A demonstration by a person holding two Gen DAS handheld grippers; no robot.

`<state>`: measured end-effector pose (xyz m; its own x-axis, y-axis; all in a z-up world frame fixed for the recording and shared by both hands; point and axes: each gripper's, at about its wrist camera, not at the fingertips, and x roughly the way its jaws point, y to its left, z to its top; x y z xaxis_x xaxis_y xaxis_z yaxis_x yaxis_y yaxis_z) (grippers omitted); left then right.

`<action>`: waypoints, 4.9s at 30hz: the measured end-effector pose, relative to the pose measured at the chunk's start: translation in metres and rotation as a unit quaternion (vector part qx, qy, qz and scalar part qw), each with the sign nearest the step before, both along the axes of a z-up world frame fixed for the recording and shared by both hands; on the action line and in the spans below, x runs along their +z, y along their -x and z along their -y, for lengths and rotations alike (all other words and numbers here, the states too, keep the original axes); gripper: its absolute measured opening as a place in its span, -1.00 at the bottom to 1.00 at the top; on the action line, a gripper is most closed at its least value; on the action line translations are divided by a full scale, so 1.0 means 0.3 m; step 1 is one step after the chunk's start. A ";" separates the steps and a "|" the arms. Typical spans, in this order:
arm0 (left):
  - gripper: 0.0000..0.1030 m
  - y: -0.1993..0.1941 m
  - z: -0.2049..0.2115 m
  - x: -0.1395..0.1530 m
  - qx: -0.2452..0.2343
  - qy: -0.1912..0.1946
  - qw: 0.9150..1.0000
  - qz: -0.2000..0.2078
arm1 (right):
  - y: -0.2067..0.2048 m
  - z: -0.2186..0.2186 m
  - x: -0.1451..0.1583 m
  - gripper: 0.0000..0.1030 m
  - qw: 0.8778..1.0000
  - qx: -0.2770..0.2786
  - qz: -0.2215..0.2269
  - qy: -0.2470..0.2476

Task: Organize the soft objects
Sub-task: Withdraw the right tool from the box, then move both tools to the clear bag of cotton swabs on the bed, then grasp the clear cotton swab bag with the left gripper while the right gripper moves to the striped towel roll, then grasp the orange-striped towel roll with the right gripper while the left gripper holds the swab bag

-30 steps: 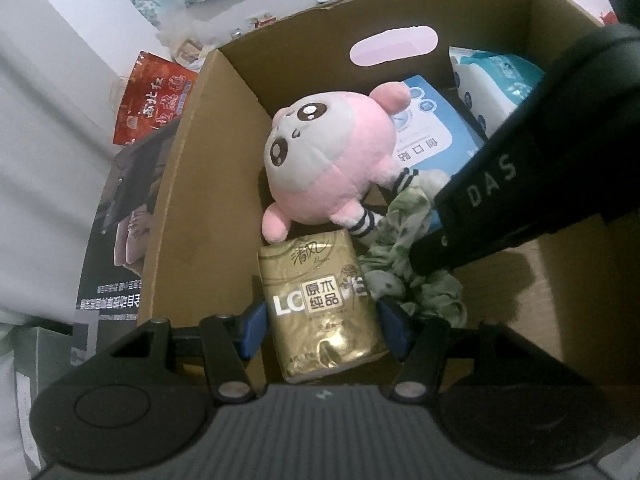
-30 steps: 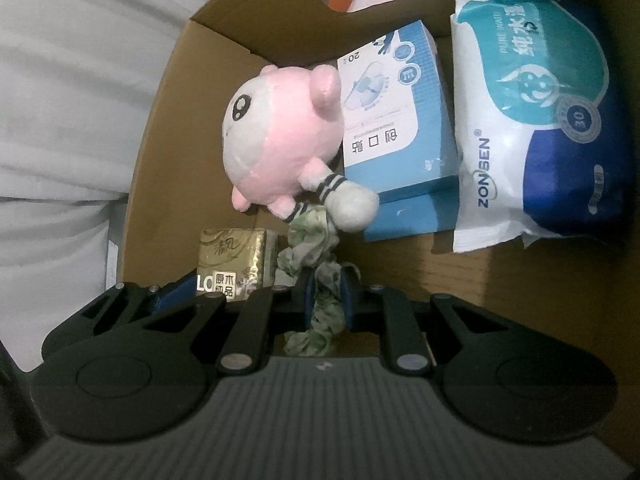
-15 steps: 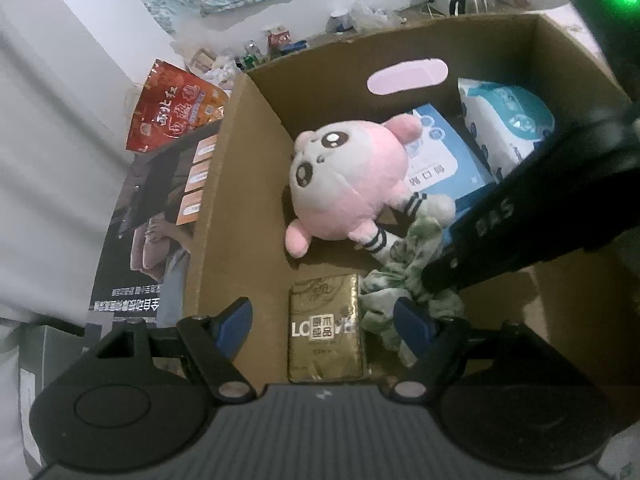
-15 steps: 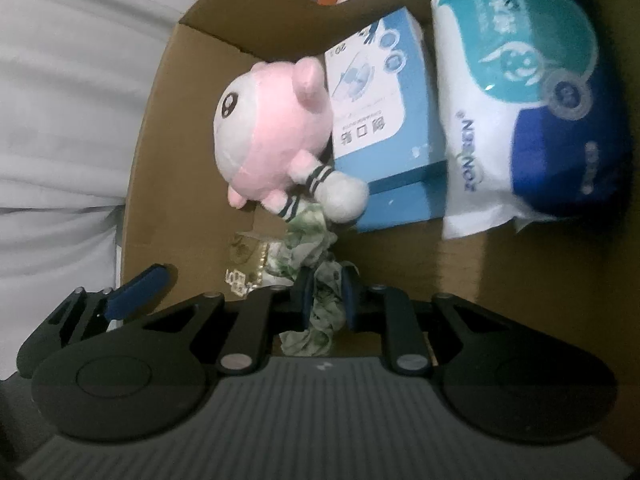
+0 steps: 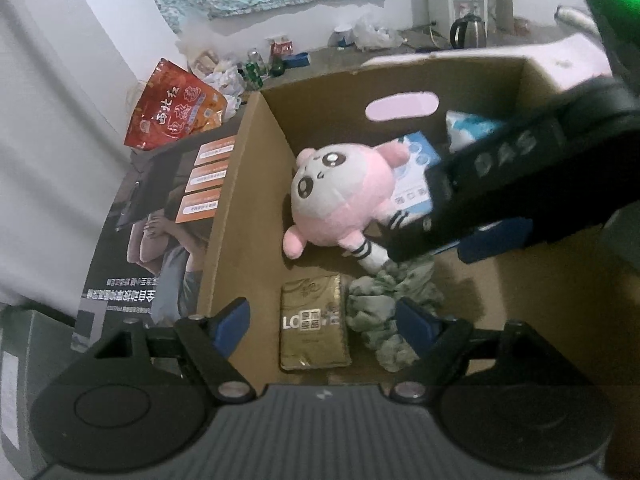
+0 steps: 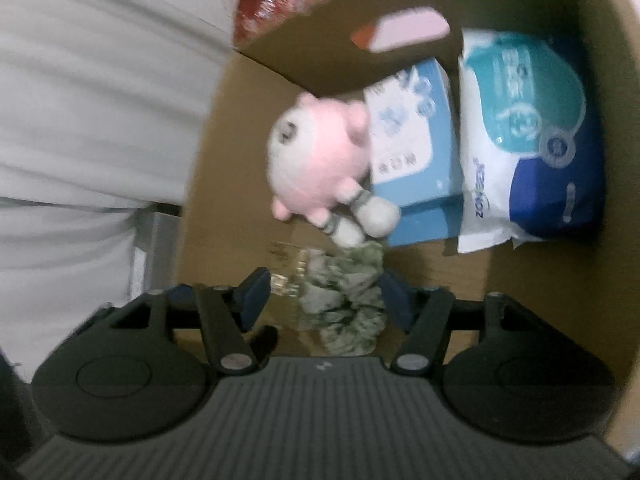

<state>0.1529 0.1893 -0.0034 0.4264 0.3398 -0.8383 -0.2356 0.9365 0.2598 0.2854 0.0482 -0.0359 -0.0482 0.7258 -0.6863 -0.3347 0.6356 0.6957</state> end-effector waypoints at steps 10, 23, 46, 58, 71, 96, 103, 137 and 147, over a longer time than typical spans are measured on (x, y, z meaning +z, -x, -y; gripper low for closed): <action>0.67 0.122 0.137 0.150 -0.023 0.069 0.994 0.077 | 0.069 0.326 0.210 0.52 0.987 -0.022 0.048 -0.152; 0.73 0.165 0.594 0.182 -0.139 0.148 0.966 0.162 | 0.254 1.203 0.225 0.64 0.954 -0.195 0.169 -0.155; 0.72 0.051 0.940 -0.065 -0.173 0.178 0.957 0.149 | -0.192 1.390 -0.017 0.70 0.919 -0.292 0.204 0.168; 0.72 0.108 0.909 -0.068 -0.172 0.187 0.955 0.151 | -0.057 1.516 0.047 -0.02 0.920 -0.335 0.191 0.068; 0.73 0.198 0.952 -0.109 -0.246 0.253 0.930 0.108 | 0.355 1.494 0.024 0.06 0.969 -0.215 0.123 -0.002; 0.77 0.077 1.150 -0.285 -0.247 0.318 0.915 -0.020 | 0.501 1.576 -0.196 0.14 0.945 -0.299 0.033 -0.128; 0.77 0.031 1.202 -0.318 -0.226 0.295 0.928 -0.033 | 0.400 1.644 -0.075 0.20 0.932 -0.334 0.096 -0.102; -0.25 0.110 1.068 -0.295 -0.224 0.363 0.905 -0.007 | 0.049 1.669 -0.125 -0.18 0.903 -0.411 0.083 -0.091; -0.27 0.220 0.968 -0.245 -0.238 0.450 0.861 -0.007 | 0.334 1.793 -0.036 -0.18 0.893 -0.410 0.097 -0.160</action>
